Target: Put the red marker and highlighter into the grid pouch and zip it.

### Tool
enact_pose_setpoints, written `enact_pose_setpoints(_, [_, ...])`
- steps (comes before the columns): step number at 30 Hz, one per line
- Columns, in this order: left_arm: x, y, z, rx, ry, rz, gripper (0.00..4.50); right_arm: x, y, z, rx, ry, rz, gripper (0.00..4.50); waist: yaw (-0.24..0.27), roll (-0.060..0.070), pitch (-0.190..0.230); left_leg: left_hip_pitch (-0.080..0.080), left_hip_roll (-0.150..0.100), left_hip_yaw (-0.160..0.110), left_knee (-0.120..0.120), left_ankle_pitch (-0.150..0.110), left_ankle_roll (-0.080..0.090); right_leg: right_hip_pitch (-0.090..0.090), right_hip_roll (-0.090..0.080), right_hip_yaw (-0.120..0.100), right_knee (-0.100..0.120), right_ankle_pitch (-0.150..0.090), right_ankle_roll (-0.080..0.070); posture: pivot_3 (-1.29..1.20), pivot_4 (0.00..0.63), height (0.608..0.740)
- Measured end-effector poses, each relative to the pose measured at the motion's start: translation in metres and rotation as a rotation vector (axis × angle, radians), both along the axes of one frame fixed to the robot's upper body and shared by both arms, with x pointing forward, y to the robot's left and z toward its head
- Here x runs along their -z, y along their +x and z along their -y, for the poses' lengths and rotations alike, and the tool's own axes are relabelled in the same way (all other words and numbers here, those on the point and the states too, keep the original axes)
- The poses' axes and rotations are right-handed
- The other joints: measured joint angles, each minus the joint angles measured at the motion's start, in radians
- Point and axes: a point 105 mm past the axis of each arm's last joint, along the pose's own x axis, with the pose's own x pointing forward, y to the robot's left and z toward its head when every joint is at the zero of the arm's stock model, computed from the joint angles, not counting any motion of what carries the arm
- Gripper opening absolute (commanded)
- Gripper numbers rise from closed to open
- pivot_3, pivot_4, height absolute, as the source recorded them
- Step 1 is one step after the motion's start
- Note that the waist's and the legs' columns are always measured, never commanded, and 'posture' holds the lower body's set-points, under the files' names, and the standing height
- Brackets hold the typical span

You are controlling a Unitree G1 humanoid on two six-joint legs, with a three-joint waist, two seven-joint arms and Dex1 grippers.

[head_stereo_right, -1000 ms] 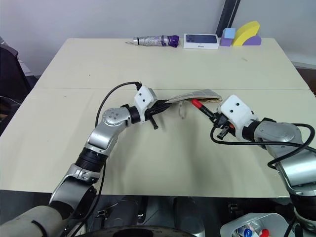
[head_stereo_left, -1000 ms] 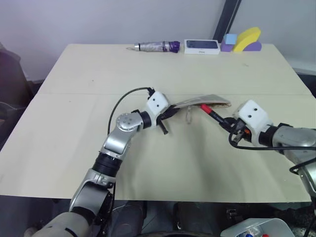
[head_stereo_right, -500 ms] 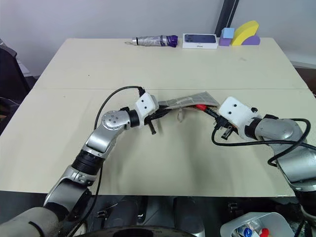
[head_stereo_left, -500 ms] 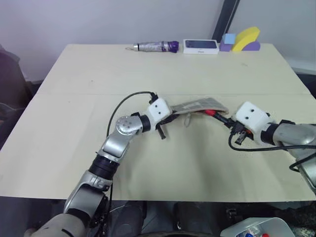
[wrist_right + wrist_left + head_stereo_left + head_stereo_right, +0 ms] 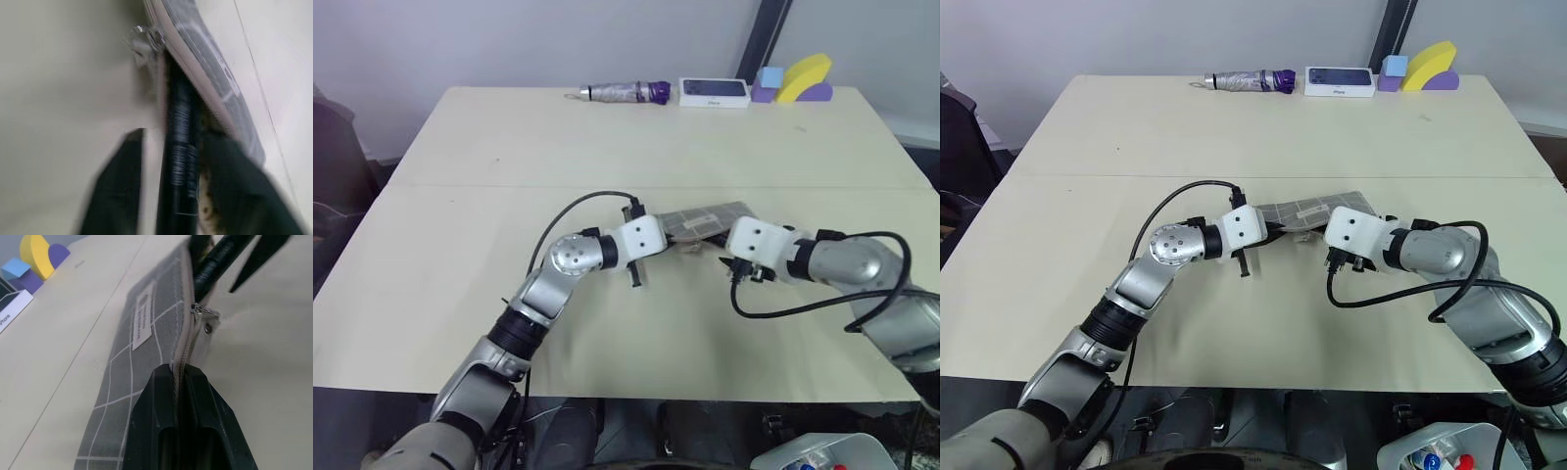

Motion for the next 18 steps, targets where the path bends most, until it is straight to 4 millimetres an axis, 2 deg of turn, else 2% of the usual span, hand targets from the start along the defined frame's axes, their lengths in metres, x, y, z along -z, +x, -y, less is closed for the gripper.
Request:
enact_pose_setpoints(2, [-0.002, 0.002, -0.002, -0.016, -0.020, -0.018, 0.00, -0.013, -0.001, 0.000, 0.000, 0.038, 0.026, 3.66, 0.000, 0.000, 0.000, 0.000, 0.000, 0.000, 0.000, 0.000, 0.000, 0.000, 0.000, 0.000, 0.000, 0.000, 0.000, 0.00, 0.150, 0.740])
enact_pose_setpoints(6, [-0.004, 0.006, -0.006, -0.049, -0.086, -0.104, 0.00, -0.059, -0.005, -0.003, -0.023, 0.159, 0.122, 3.66, -0.002, 0.000, 0.000, 0.000, 0.000, 0.000, 0.000, 0.000, 0.000, 0.000, 0.000, 0.000, 0.000, 0.000, 0.000, 0.00, 0.150, 0.740])
enact_pose_setpoints(9, [-0.013, 0.013, -0.004, -0.089, -0.203, -0.223, 0.00, -0.078, -0.008, -0.004, -0.023, 0.279, 0.144, 3.66, 0.002, 0.000, 0.000, 0.000, 0.000, -0.001, 0.000, 0.000, 0.000, 0.001, 0.000, 0.000, 0.000, 0.000, 0.000, 0.00, 0.150, 0.740])
enact_pose_setpoints(12, [-0.027, 0.021, -0.003, -0.135, -0.342, -0.359, 0.00, -0.076, -0.012, -0.006, -0.018, 0.376, 0.100, 3.66, 0.002, -0.001, 0.000, 0.000, 0.000, -0.001, 0.001, 0.000, 0.000, 0.001, 0.000, -0.001, 0.000, 0.000, 0.000, 0.00, 0.150, 0.740])
enact_pose_setpoints(15, [-0.049, 0.026, 0.001, -0.150, -0.486, -0.468, 0.00, -0.054, -0.017, -0.017, -0.019, 0.490, -0.005, 3.66, 0.000, -0.001, 0.000, -0.002, 0.000, -0.002, 0.001, 0.000, 0.000, 0.000, 0.000, -0.001, 0.000, 0.000, 0.000, 0.00, 0.150, 0.740])
enact_pose_setpoints(18, [-0.063, 0.028, 0.004, -0.149, -0.579, -0.539, 0.00, -0.042, -0.011, -0.032, 0.020, 0.636, -0.026, 3.66, -0.007, -0.001, 0.000, -0.002, 0.000, -0.001, 0.001, 0.000, 0.000, -0.002, 0.000, 0.000, 0.002, 0.000, 0.000, 0.00, 0.150, 0.740])
